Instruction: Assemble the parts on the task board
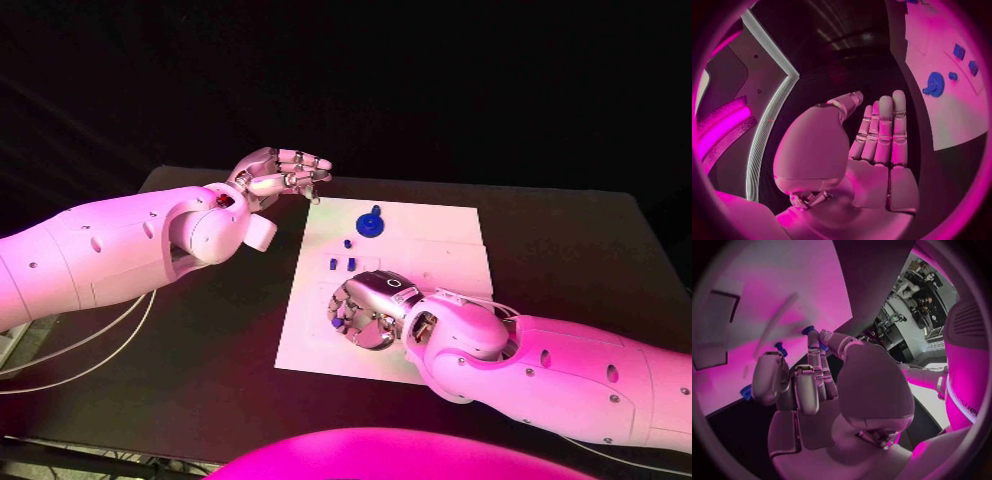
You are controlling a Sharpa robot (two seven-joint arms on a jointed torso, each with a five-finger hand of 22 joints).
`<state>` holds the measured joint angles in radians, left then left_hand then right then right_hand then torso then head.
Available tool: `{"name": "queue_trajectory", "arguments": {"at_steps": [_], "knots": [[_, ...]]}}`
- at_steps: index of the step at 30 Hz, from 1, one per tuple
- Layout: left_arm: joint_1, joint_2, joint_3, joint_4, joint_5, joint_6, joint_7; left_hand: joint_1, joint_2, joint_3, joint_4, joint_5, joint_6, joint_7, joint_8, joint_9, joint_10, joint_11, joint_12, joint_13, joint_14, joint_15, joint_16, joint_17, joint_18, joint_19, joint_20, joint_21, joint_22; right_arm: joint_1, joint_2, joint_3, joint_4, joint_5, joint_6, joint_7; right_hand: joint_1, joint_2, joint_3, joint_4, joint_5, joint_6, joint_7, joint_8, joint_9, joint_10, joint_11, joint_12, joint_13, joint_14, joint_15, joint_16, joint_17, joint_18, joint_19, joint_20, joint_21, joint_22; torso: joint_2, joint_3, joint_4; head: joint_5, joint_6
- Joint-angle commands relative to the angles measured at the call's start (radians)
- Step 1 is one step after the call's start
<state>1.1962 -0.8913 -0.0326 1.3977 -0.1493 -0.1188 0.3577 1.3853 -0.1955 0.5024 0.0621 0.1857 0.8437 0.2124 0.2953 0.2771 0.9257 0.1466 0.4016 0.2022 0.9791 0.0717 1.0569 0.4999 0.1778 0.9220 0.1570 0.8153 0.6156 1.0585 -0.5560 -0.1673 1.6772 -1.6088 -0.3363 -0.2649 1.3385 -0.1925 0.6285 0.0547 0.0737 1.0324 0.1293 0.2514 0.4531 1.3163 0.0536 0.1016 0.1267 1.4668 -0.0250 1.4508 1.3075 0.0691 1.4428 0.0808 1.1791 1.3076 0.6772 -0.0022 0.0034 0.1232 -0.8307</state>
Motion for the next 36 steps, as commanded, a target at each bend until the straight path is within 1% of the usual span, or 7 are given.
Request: {"name": "queue_trajectory", "arguments": {"at_steps": [1, 8, 20, 26, 33, 34, 36], "knots": [[0.001, 0.000, 0.001, 0.003, 0.001, 0.014, 0.005, 0.004, -0.001, -0.006, 0.000, 0.004, -0.006, -0.001, 0.001, -0.001, -0.009, -0.001, 0.005, -0.001, -0.010, 0.000, -0.005, -0.001, 0.005, -0.001, 0.006, -0.003, -0.001, -0.005, 0.000, -0.006, -0.006, -0.016, 0.040, -0.029, -0.017, -0.008, 0.003, -0.006, 0.004, -0.026, 0.006, -0.023, 0.000, -0.006, 0.005, -0.006, 0.006, 0.054, 0.007, -0.001, 0.008, 0.003, -0.005, 0.003, -0.006, 0.140, 0.000, 0.0004, 0.0000, 0.000, 0.000], [0.001, -0.001, 0.001, 0.004, 0.001, 0.015, 0.003, 0.004, -0.001, -0.006, 0.000, 0.004, -0.006, -0.001, 0.001, -0.001, -0.009, -0.001, 0.005, -0.001, -0.010, 0.000, -0.005, -0.001, 0.005, -0.001, 0.006, -0.003, -0.001, -0.005, -0.007, -0.006, -0.002, -0.015, 0.011, -0.030, -0.030, -0.032, 0.002, -0.015, 0.022, -0.110, 0.003, -0.081, -0.023, -0.004, -0.003, -0.014, 0.022, 0.053, 0.002, -0.001, 0.007, 0.005, -0.005, 0.002, -0.012, 0.140, 0.000, 0.0009, 0.0000, 0.000, 0.001], [0.001, -0.004, 0.001, 0.003, 0.001, 0.015, 0.003, 0.005, 0.000, -0.007, 0.001, 0.004, -0.006, -0.001, 0.002, -0.001, -0.012, -0.001, 0.006, -0.002, -0.012, 0.000, -0.005, -0.002, 0.005, -0.002, 0.006, -0.005, -0.002, -0.005, -0.041, -0.006, 0.036, -0.013, -0.046, -0.018, -0.033, -0.050, 0.000, -0.022, 0.023, -0.161, -0.002, -0.113, -0.036, 0.001, -0.011, -0.018, 0.035, 0.055, -0.004, 0.002, 0.013, 0.003, 0.000, -0.004, -0.006, 0.144, 0.000, 0.0018, -0.0010, -0.001, 0.002], [0.001, -0.005, 0.001, 0.003, 0.001, 0.016, 0.002, 0.005, 0.000, -0.007, 0.001, 0.004, -0.006, -0.001, 0.002, -0.001, -0.012, -0.001, 0.006, -0.002, -0.012, 0.000, -0.005, -0.002, 0.005, -0.002, 0.006, -0.005, -0.002, -0.002, -0.072, -0.003, 0.066, -0.005, -0.088, -0.003, -0.036, -0.059, -0.011, -0.024, 0.023, -0.216, -0.019, -0.143, -0.047, 0.003, -0.017, -0.022, 0.046, 0.056, -0.010, 0.004, 0.017, 0.002, 0.003, -0.009, -0.002, 0.147, 0.000, 0.0017, -0.0016, -0.004, 0.006], [0.001, -0.006, 0.001, 0.002, 0.001, 0.018, 0.002, 0.005, 0.000, -0.007, 0.001, 0.004, -0.006, -0.001, 0.002, -0.001, -0.012, -0.001, 0.006, -0.002, -0.012, 0.000, -0.005, -0.002, 0.005, -0.002, 0.006, -0.005, -0.002, 0.014, -0.142, 0.007, 0.112, 0.044, -0.178, 0.048, -0.029, -0.056, -0.099, -0.007, 0.057, -0.285, -0.042, -0.177, -0.065, 0.015, -0.029, -0.022, 0.069, 0.057, -0.019, 0.006, 0.022, 0.001, 0.008, -0.018, 0.002, 0.152, -0.001, 0.0016, -0.0019, -0.011, 0.009], [0.001, -0.006, 0.001, 0.002, 0.001, 0.018, 0.002, 0.006, 0.000, -0.008, 0.001, 0.004, -0.006, -0.001, 0.003, -0.001, -0.013, -0.001, 0.007, -0.002, -0.013, 0.000, -0.005, -0.003, 0.005, -0.002, 0.006, -0.006, -0.002, 0.019, -0.155, 0.008, 0.117, 0.065, -0.195, 0.061, -0.027, -0.054, -0.114, -0.003, 0.057, -0.285, -0.041, -0.177, -0.066, 0.015, -0.029, -0.022, 0.072, 0.058, -0.020, 0.007, 0.023, 0.001, 0.009, -0.019, 0.003, 0.153, -0.001, 0.0016, -0.0017, -0.012, 0.010], [0.000, -0.007, 0.001, 0.002, 0.001, 0.018, 0.003, 0.006, 0.000, -0.008, 0.001, 0.004, -0.006, -0.001, 0.003, -0.001, -0.013, -0.001, 0.007, -0.002, -0.013, 0.000, -0.005, -0.003, 0.005, -0.002, 0.006, -0.006, -0.002, 0.033, -0.190, 0.011, 0.127, 0.122, -0.224, 0.094, -0.020, -0.051, -0.156, 0.012, 0.059, -0.259, -0.020, -0.164, -0.062, 0.018, -0.025, -0.020, 0.082, 0.054, -0.016, -0.001, 0.008, 0.007, -0.004, -0.017, -0.041, 0.142, -0.003, 0.0016, -0.0021, -0.017, 0.012]]}}
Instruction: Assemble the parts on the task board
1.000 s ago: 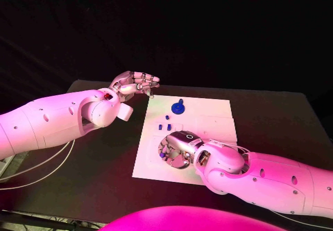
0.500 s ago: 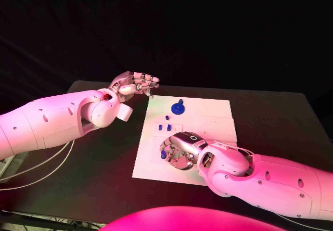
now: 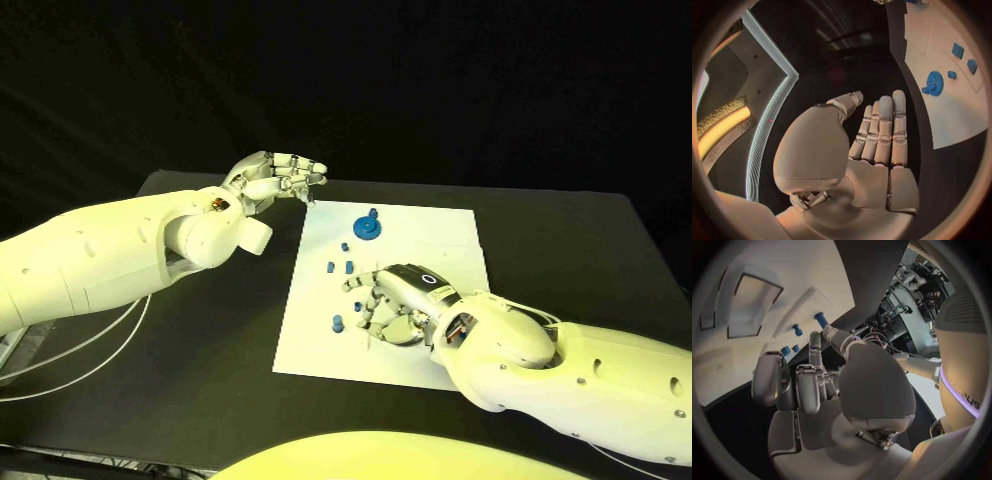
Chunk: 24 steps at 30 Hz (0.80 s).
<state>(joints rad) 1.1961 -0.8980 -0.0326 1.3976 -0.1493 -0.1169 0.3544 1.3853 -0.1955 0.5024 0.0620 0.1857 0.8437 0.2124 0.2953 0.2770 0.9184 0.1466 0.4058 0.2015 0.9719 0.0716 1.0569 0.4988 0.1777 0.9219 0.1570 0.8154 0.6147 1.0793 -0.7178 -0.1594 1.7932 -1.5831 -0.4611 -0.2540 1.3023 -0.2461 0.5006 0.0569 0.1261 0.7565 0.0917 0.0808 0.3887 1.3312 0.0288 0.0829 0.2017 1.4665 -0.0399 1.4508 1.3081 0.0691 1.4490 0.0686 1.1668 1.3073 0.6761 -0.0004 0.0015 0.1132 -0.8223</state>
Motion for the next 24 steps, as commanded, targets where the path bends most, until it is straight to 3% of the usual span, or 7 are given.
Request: {"name": "queue_trajectory", "arguments": {"at_steps": [1, 5, 8, 10, 12, 14, 24], "knots": [[0.000, -0.001, 0.001, 0.002, 0.001, 0.016, 0.006, 0.006, 0.000, -0.008, 0.001, 0.004, -0.006, -0.001, 0.003, -0.001, -0.005, -0.001, 0.003, -0.001, -0.005, 0.000, -0.005, -0.001, 0.005, -0.002, 0.006, -0.006, -0.001, 0.022, -0.047, 0.004, 0.016, 0.130, -0.103, 0.096, 0.023, 0.003, -0.042, 0.013, 0.008, 0.045, 0.035, 0.023, 0.008, 0.005, 0.008, 0.007, 0.016, 0.053, 0.004, -0.004, 0.003, 0.009, -0.014, -0.002, -0.043, 0.138, -0.002, -0.0001, -0.0010, -0.009, 0.005], [0.000, -0.004, 0.000, 0.000, 0.001, 0.016, 0.006, 0.006, 0.000, -0.008, 0.001, 0.004, -0.006, -0.001, 0.003, -0.001, -0.005, -0.001, 0.003, -0.001, -0.005, 0.000, -0.005, -0.001, 0.005, -0.002, 0.006, -0.006, -0.001, 0.060, -0.127, 0.006, 0.030, 0.289, -0.076, 0.119, 0.003, -0.003, -0.069, 0.043, 0.003, 0.165, 0.058, 0.093, 0.028, 0.005, 0.035, 0.039, 0.048, 0.051, 0.027, -0.007, -0.004, 0.010, -0.019, 0.015, -0.061, 0.135, -0.005, -0.0011, -0.0031, -0.023, 0.011], [-0.001, -0.006, -0.001, 0.000, 0.001, 0.014, 0.007, 0.006, 0.000, -0.008, 0.001, 0.004, -0.006, -0.001, 0.003, -0.001, -0.005, -0.001, 0.003, -0.001, -0.005, 0.000, -0.005, -0.001, 0.005, -0.002, 0.006, -0.006, -0.001, 0.074, -0.181, 0.007, 0.043, 0.351, -0.039, 0.116, -0.009, -0.007, -0.125, 0.070, 0.016, 0.172, 0.044, 0.113, 0.028, 0.026, 0.020, 0.161, 0.160, 0.056, 0.015, 0.005, 0.016, 0.007, -0.007, 0.013, -0.033, 0.146, -0.008, -0.0015, -0.0066, -0.034, 0.013], [-0.001, -0.007, -0.001, 0.000, 0.001, 0.011, 0.010, 0.006, 0.000, -0.008, 0.001, 0.004, -0.006, -0.001, 0.003, -0.001, -0.005, -0.001, 0.003, -0.001, -0.005, 0.000, -0.005, -0.001, 0.005, -0.002, 0.006, -0.006, -0.001, 0.081, -0.218, 0.007, 0.053, 0.377, -0.020, 0.107, -0.004, -0.002, -0.184, 0.102, 0.038, 0.171, 0.030, 0.140, 0.031, -0.018, 0.017, 0.359, 0.356, 0.058, 0.009, 0.009, 0.022, 0.003, 0.002, 0.005, -0.014, 0.155, -0.009, -0.0005, -0.0088, -0.042, 0.015], [-0.002, -0.008, -0.002, 0.000, 0.001, 0.009, 0.012, 0.005, -0.001, -0.008, 0.001, 0.004, -0.006, -0.001, 0.003, -0.001, -0.006, 0.000, 0.004, -0.001, -0.006, 0.000, -0.005, -0.002, 0.005, -0.002, 0.007, -0.007, -0.002, 0.084, -0.252, 0.006, 0.062, 0.389, -0.001, 0.088, 0.000, 0.024, -0.234, 0.157, 0.050, 0.159, 0.034, 0.210, 0.048, 0.038, 0.015, 1.056, 0.991, 0.073, 0.008, 0.047, 0.092, -0.004, 0.018, 0.004, 0.028, 0.173, -0.010, 0.0006, -0.0099, -0.050, 0.020], [-0.004, -0.008, -0.002, 0.001, 0.001, 0.008, 0.013, 0.005, -0.001, -0.008, 0.001, 0.004, -0.006, -0.001, 0.003, -0.001, -0.006, 0.000, 0.004, -0.001, -0.006, 0.000, -0.005, -0.002, 0.005, -0.002, 0.007, -0.007, -0.002, 0.086, -0.279, 0.004, 0.068, 0.385, 0.016, 0.062, 0.005, 0.031, -0.266, 0.187, 0.051, 0.147, 0.034, 0.252, 0.058, 0.095, 0.014, 1.237, 1.150, 0.081, 0.013, 0.068, 0.136, -0.009, 0.029, 0.007, 0.059, 0.183, -0.011, 0.0017, -0.0121, -0.055, 0.021], [-0.010, -0.012, -0.003, 0.013, 0.001, 0.007, 0.015, 0.006, -0.001, -0.009, 0.001, 0.004, -0.006, -0.001, 0.004, -0.001, -0.006, -0.001, 0.004, -0.001, -0.006, 0.000, -0.004, -0.002, 0.005, -0.002, 0.007, -0.007, -0.002, 0.086, -0.389, -0.007, 0.108, 0.273, 0.097, -0.086, -0.060, 0.082, -0.432, 0.236, 0.056, 0.149, 0.016, 0.353, 0.092, 0.198, 0.001, 1.429, 1.318, 0.101, 0.003, 0.114, 0.245, -0.030, 0.066, -0.001, 0.185, 0.213, -0.011, -0.0002, -0.0106, -0.071, 0.015]]}}
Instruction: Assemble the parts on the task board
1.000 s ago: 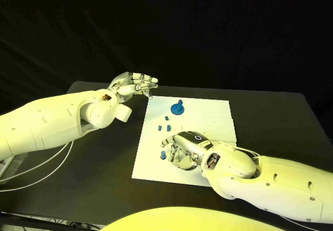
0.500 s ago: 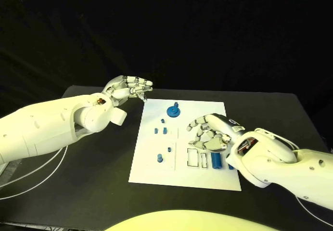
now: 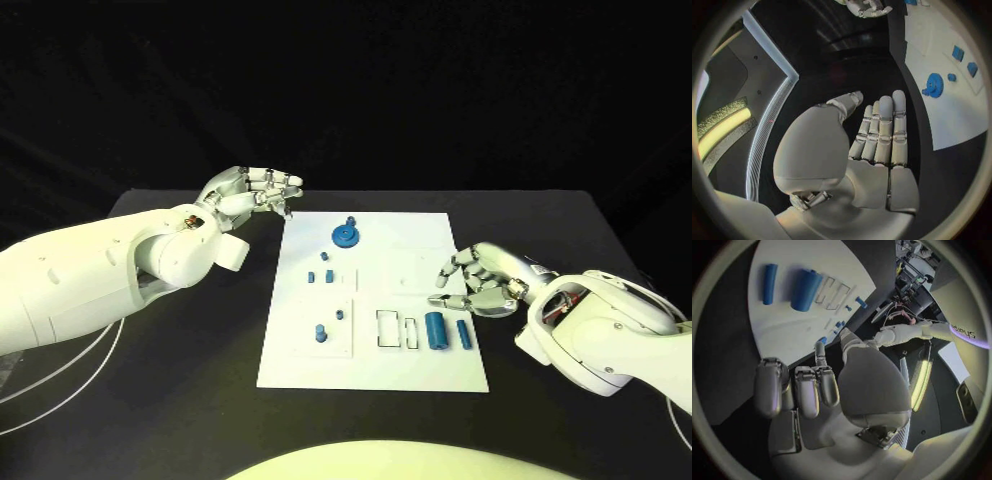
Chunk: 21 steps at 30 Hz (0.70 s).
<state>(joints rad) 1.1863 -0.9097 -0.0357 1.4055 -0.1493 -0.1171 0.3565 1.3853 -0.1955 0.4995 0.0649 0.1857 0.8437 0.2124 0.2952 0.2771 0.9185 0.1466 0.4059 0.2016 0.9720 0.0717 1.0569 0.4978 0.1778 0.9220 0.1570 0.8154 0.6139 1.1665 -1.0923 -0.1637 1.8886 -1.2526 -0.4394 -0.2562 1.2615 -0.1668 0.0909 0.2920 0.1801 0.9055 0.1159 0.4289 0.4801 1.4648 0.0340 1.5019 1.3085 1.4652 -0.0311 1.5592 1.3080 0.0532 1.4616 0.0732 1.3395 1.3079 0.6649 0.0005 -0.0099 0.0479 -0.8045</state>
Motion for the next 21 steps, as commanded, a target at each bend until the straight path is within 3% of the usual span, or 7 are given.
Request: {"name": "queue_trajectory", "arguments": {"at_steps": [1, 7, 9, 12, 21], "knots": [[-0.001, -0.001, 0.000, 0.006, 0.001, 0.007, 0.013, 0.006, -0.001, -0.006, -0.002, 0.004, -0.006, -0.001, 0.004, -0.001, -0.006, -0.001, 0.004, -0.001, -0.006, 0.000, -0.004, -0.001, 0.005, -0.002, 0.007, -0.007, -0.001, -0.002, -0.020, -0.004, 0.016, -0.066, 0.081, -0.091, -0.023, 0.006, -0.030, 0.001, 0.003, 0.001, -0.009, 0.006, 0.001, 0.066, -0.004, 0.012, 0.214, 0.103, -0.006, 0.007, 0.249, -0.016, 0.056, -0.006, 0.020, 0.214, 0.000, -0.0014, 0.0007, -0.007, -0.003], [-0.002, -0.003, 0.000, 0.009, 0.001, 0.007, 0.013, 0.006, -0.001, -0.006, -0.002, 0.004, -0.006, -0.001, 0.004, -0.001, -0.006, -0.001, 0.004, -0.001, -0.006, 0.000, -0.004, -0.001, 0.005, -0.002, 0.007, -0.007, -0.001, -0.007, -0.039, -0.010, 0.024, -0.103, 0.120, -0.133, -0.051, 0.020, -0.077, 0.002, 0.003, 0.011, -0.013, 0.011, -0.001, 0.070, -0.008, 0.019, 0.220, 0.103, -0.009, 0.008, 0.251, -0.022, 0.066, -0.008, 0.058, 0.222, 0.000, -0.0026, 0.0017, -0.011, -0.006], [-0.002, -0.004, 0.000, 0.011, 0.001, 0.007, 0.013, 0.006, -0.001, -0.006, -0.002, 0.004, -0.006, -0.001, 0.004, -0.001, -0.006, -0.001, 0.004, -0.001, -0.006, 0.000, -0.004, -0.001, 0.005, -0.002, 0.007, -0.007, -0.001, -0.010, -0.040, -0.012, 0.021, -0.111, 0.131, -0.142, -0.067, 0.034, -0.105, 0.001, 0.031, 0.017, -0.016, 0.013, -0.002, 0.073, -0.010, 0.022, 0.223, 0.104, -0.011, 0.008, 0.253, -0.023, 0.067, -0.010, 0.066, 0.224, 0.000, -0.0032, 0.0016, -0.012, -0.006], [-0.002, -0.005, 0.000, 0.012, 0.001, 0.007, 0.013, 0.006, -0.001, -0.006, -0.002, 0.004, -0.006, -0.001, 0.004, -0.001, -0.006, -0.001, 0.004, -0.001, -0.006, 0.000, -0.004, -0.001, 0.005, -0.002, 0.007, -0.007, -0.001, -0.018, -0.036, -0.015, 0.015, -0.122, 0.144, -0.153, -0.072, 0.040, -0.116, 0.001, 0.038, 0.018, -0.016, 0.013, -0.003, 0.073, -0.011, 0.022, 0.224, 0.104, -0.012, 0.008, 0.253, -0.025, 0.069, -0.010, 0.072, 0.225, 0.000, -0.0035, 0.0013, -0.013, -0.007], [-0.002, -0.007, 0.000, 0.015, 0.001, 0.007, 0.012, 0.006, -0.001, -0.007, -0.002, 0.004, -0.006, -0.001, 0.005, -0.001, -0.006, -0.001, 0.006, -0.001, -0.006, 0.000, -0.004, -0.001, 0.005, -0.002, 0.007, -0.007, -0.001, -0.047, -0.001, -0.018, -0.010, -0.134, 0.153, -0.165, -0.081, 0.046, -0.129, 0.002, 0.040, 0.018, -0.016, 0.013, -0.004, 0.071, -0.011, 0.019, 0.221, 0.103, -0.012, 0.008, 0.252, -0.025, 0.069, -0.011, 0.075, 0.226, 0.001, -0.0008, 0.0005, -0.012, -0.009]]}}
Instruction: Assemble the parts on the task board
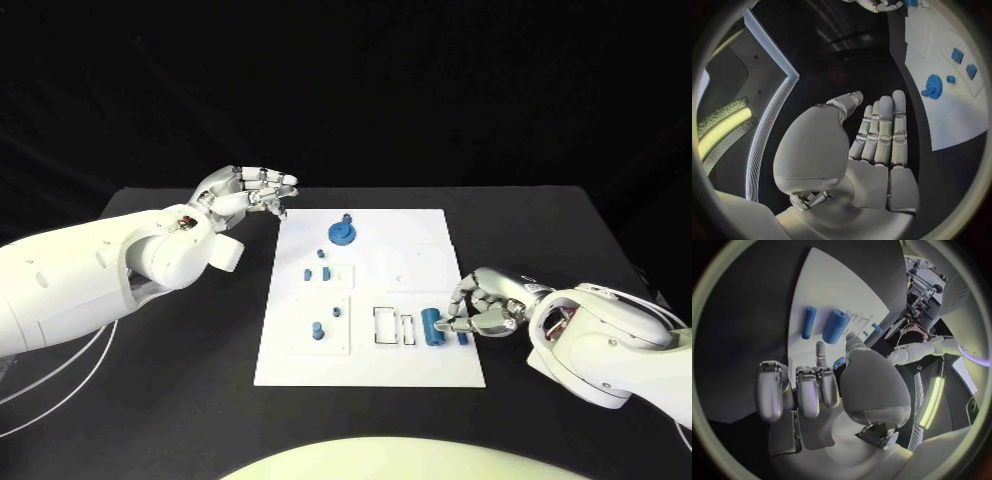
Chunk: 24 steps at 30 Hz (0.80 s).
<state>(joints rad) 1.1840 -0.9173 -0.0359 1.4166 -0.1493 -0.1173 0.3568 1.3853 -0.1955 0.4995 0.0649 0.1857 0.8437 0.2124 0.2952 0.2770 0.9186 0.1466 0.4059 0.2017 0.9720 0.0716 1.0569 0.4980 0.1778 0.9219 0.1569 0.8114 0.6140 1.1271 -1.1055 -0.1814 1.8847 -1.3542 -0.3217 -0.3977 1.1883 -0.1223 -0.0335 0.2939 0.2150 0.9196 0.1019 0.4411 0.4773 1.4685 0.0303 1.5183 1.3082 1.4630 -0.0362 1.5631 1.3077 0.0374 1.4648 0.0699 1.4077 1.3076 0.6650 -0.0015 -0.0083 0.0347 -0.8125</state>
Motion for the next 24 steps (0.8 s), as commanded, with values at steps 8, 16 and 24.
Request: {"name": "queue_trajectory", "arguments": {"at_steps": [8, 16, 24], "knots": [[0.000, 0.000, 0.001, 0.004, 0.001, 0.008, 0.011, 0.006, -0.001, -0.007, -0.002, 0.004, -0.006, -0.001, 0.005, -0.001, -0.006, -0.001, 0.006, -0.001, -0.006, 0.000, -0.004, -0.002, 0.005, -0.002, 0.007, -0.004, -0.001, -0.033, 0.055, -0.001, -0.033, -0.031, 0.040, -0.026, -0.013, 0.007, -0.010, 0.000, 0.005, 0.004, -0.002, 0.000, -0.002, 0.066, -0.007, 0.000, 0.220, 0.105, -0.007, 0.003, 0.250, -0.009, 0.066, -0.007, 0.005, 0.226, 0.001, 0.0020, -0.0009, 0.005, -0.004], [0.000, -0.001, 0.001, 0.004, 0.001, 0.010, 0.009, 0.006, -0.001, -0.007, -0.002, 0.004, -0.006, -0.001, 0.005, -0.001, -0.006, -0.001, 0.006, -0.001, -0.006, 0.000, -0.004, -0.002, 0.005, -0.002, 0.007, -0.004, -0.001, -0.044, 0.080, -0.001, -0.047, -0.027, 0.041, -0.026, -0.020, 0.014, -0.018, 0.000, 0.005, 0.005, -0.003, 0.000, -0.002, 0.066, -0.007, 0.001, 0.220, 0.105, -0.007, 0.003, 0.249, -0.009, 0.066, -0.008, 0.007, 0.226, 0.000, 0.0012, -0.0003, 0.005, -0.007], [0.000, -0.001, 0.001, 0.003, 0.001, 0.011, 0.007, 0.005, 0.000, -0.008, -0.001, 0.004, -0.005, -0.001, 0.006, -0.001, -0.007, -0.001, 0.007, -0.001, -0.007, 0.000, -0.003, -0.002, 0.005, -0.002, 0.007, -0.005, -0.002, -0.049, 0.104, -0.001, -0.079, -0.030, 0.065, -0.034, -0.009, 0.035, -0.020, -0.003, 0.014, 0.007, -0.003, 0.000, -0.004, 0.068, -0.008, 0.003, 0.222, 0.106, -0.007, 0.004, 0.252, -0.009, 0.066, -0.008, 0.009, 0.226, 0.000, 0.0004, -0.0006, 0.005, -0.008]]}}
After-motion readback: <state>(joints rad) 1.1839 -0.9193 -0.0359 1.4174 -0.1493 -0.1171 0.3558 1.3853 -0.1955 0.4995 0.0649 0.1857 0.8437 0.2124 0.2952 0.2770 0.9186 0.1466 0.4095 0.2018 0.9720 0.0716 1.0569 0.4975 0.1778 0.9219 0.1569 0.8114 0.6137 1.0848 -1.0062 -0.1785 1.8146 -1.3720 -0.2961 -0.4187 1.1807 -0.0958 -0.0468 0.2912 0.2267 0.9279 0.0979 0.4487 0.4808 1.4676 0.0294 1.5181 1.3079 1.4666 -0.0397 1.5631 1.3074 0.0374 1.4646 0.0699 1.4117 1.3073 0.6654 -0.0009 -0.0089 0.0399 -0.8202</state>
